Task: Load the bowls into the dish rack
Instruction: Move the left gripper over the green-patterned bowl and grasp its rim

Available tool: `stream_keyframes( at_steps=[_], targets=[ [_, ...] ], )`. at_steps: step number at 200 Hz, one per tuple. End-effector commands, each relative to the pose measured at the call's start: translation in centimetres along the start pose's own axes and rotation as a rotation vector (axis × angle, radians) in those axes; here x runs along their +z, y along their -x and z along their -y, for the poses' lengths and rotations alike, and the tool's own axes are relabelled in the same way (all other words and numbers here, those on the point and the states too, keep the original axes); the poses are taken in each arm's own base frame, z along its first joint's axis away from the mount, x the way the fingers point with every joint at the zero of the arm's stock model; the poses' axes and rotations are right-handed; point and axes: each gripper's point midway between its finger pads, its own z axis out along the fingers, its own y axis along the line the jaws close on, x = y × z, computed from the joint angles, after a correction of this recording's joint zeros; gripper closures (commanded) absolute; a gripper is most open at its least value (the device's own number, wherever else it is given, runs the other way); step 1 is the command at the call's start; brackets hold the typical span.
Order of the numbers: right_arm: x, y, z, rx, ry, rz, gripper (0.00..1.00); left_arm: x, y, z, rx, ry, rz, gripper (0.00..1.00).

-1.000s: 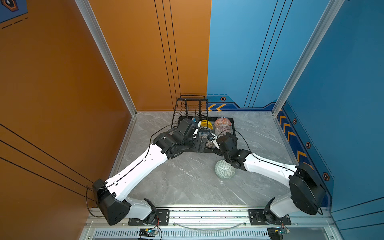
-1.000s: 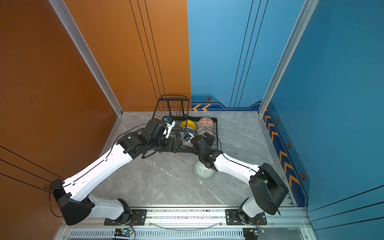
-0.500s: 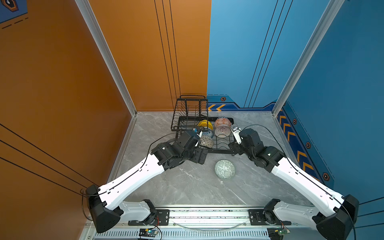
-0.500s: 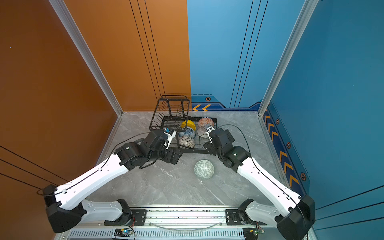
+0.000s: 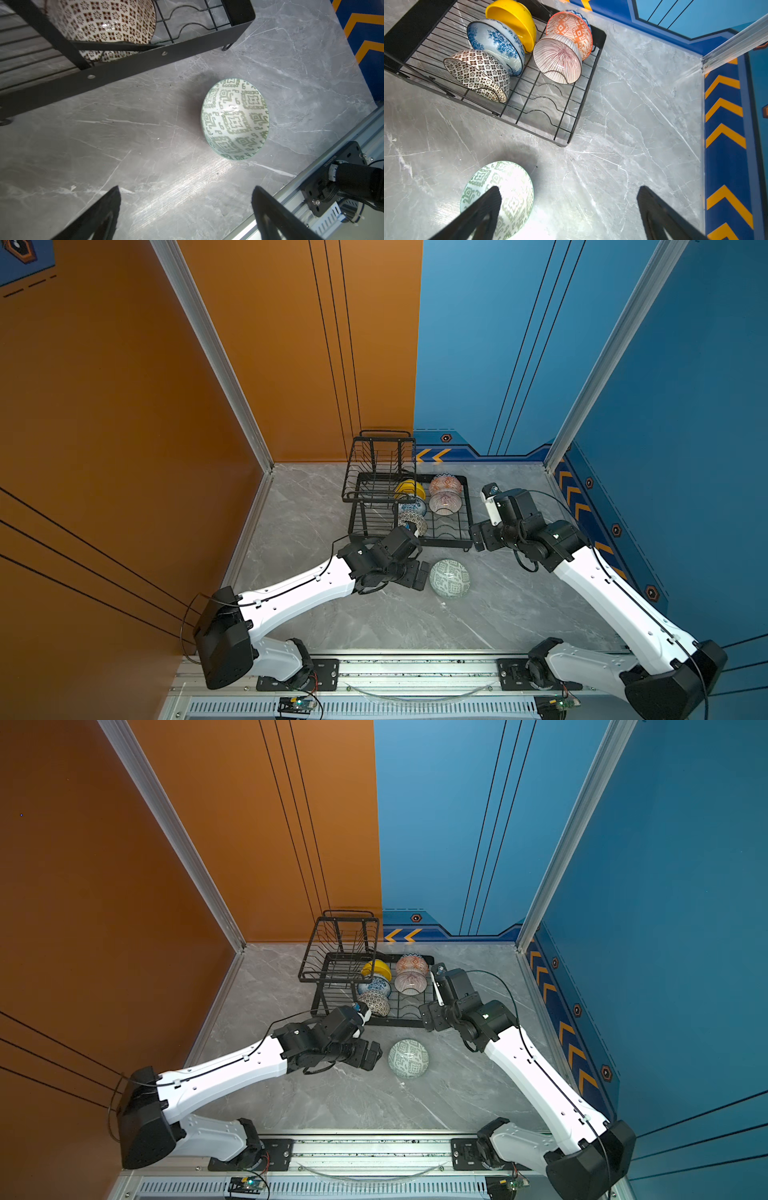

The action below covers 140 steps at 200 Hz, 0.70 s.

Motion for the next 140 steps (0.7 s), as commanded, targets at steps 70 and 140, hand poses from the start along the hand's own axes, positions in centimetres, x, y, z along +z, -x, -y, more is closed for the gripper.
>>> stream_keyframes(
  at_steps=[70,140],
  targets=[
    [1.4,0.4,-0.4,0.040,0.034,-0.065,0.00,5.8,-1.5,3.5,-0.014,-0.113,-0.116,0.28],
    [3.1,0.8,-0.6,0.036,0.037,-0.093,0.00,8.5,-2.1,3.8,-0.012,-0.117,-0.164,0.46]
  ],
)
